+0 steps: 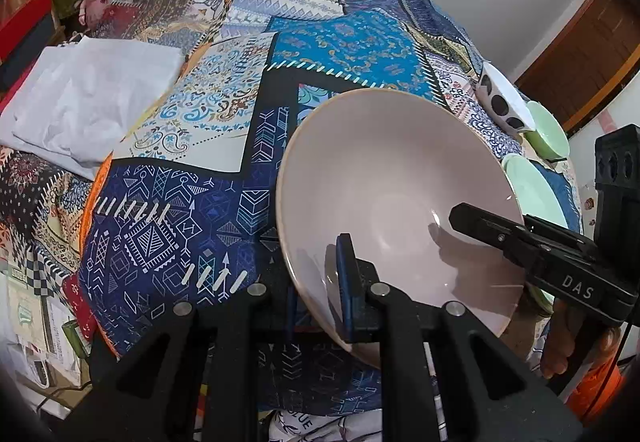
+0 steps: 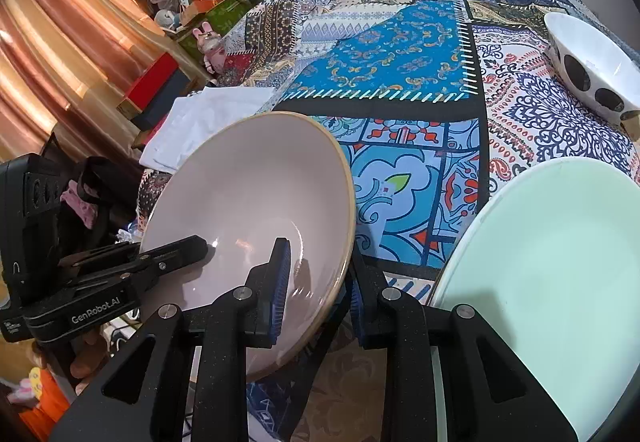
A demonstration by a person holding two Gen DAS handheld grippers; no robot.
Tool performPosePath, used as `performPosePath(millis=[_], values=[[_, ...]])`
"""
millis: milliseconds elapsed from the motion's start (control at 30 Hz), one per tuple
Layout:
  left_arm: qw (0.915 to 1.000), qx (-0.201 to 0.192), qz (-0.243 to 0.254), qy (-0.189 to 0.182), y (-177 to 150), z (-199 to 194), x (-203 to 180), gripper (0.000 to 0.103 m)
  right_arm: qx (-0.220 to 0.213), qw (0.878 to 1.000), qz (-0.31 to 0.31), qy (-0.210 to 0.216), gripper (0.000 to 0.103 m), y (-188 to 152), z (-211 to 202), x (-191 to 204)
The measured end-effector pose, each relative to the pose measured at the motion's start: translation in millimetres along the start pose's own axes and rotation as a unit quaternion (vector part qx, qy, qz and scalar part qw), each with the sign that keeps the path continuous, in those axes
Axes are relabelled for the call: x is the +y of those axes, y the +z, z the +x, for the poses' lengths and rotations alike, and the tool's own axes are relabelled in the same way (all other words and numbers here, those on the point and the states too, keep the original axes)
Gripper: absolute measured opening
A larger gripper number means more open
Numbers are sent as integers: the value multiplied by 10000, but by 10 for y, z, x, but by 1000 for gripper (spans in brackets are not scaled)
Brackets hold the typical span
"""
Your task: Organize plates and bowls
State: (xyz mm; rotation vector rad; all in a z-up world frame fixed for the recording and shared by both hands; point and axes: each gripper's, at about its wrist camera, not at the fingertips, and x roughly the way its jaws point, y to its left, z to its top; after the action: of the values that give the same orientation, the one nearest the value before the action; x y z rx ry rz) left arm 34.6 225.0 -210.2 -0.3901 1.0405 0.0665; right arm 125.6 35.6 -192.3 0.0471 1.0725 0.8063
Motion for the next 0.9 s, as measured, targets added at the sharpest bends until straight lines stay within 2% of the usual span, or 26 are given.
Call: performPosePath(millis=[400, 567, 700, 900], values=[[9999, 17, 58, 94, 16, 53, -8, 17, 55, 9997, -134, -180, 27, 49, 54, 40], [9987, -191, 278, 392, 9, -30, -91, 17, -153, 9996, -96, -195, 27, 55, -80, -11], [9983, -280, 284, 432, 3, -139, -102, 18, -303, 9994, -82, -140, 28, 31, -223, -55], [9963, -511, 396, 564, 31, -353, -183, 29, -746, 9964, -350, -215, 29, 51, -594, -25]])
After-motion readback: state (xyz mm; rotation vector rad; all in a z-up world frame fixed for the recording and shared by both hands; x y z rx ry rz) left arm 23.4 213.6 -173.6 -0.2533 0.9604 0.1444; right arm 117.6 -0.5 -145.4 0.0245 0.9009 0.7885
